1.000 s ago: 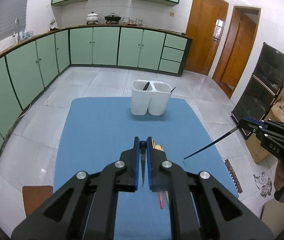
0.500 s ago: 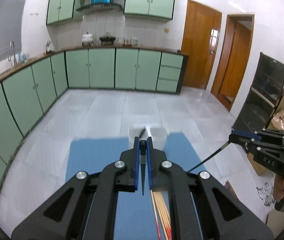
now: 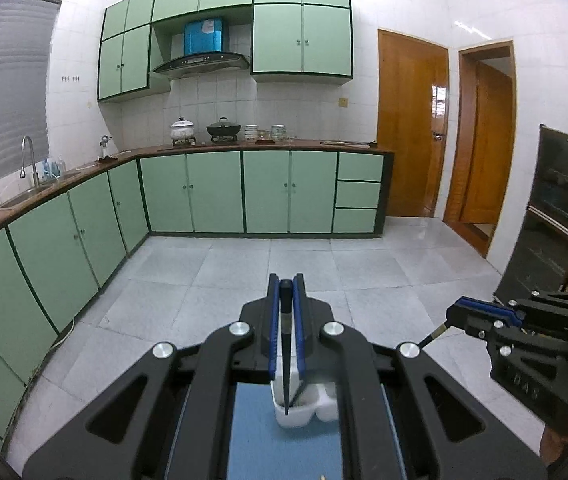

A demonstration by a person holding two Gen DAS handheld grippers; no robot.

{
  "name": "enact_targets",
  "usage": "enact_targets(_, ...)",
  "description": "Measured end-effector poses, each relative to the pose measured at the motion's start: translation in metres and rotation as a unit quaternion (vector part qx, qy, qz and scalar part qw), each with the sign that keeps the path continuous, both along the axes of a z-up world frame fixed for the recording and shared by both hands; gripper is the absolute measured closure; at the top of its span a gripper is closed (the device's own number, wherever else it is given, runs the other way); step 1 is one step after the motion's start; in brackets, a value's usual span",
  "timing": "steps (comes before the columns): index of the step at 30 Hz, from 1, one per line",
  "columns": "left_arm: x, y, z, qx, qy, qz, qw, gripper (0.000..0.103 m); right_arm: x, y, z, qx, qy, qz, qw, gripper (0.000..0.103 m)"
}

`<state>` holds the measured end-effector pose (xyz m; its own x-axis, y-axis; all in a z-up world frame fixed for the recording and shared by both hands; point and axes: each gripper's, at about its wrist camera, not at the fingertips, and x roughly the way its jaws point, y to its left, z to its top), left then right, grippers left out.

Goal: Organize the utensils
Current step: 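Carry both black chopsticks to the white holder and insert them, left and right grippers, then open both grippers and move them back toward the chopstick bundle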

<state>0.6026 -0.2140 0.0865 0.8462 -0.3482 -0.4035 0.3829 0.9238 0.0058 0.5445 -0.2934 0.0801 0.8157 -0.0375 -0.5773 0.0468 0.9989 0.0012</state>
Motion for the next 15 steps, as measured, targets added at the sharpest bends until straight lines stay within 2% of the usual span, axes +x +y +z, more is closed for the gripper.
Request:
enact_targets(5, 0.039, -0.017, -0.03, -0.008, 0.011, 0.004, 0.9999, 0.097, 0.036, -0.015, -0.037, 0.012, 0.019, -0.009, 1.0, 0.097)
enact_targets(8, 0.058, -0.023, -0.066, -0.005, 0.033, 0.005, 0.9994, 0.097, 0.049, -0.026, -0.064, 0.021, 0.038, -0.013, 0.999, 0.097)
enact_targets(11, 0.065, -0.024, -0.098, 0.003, 0.052, 0.003, 0.9986, 0.097, 0.058, -0.037, -0.092, 0.033, 0.06, -0.016, 0.998, 0.097)
enact_targets(15, 0.071, -0.016, -0.123, 0.012, 0.072, 0.007, 0.9973, 0.096, 0.059, -0.049, -0.114, 0.056, 0.08, -0.017, 0.995, 0.096)
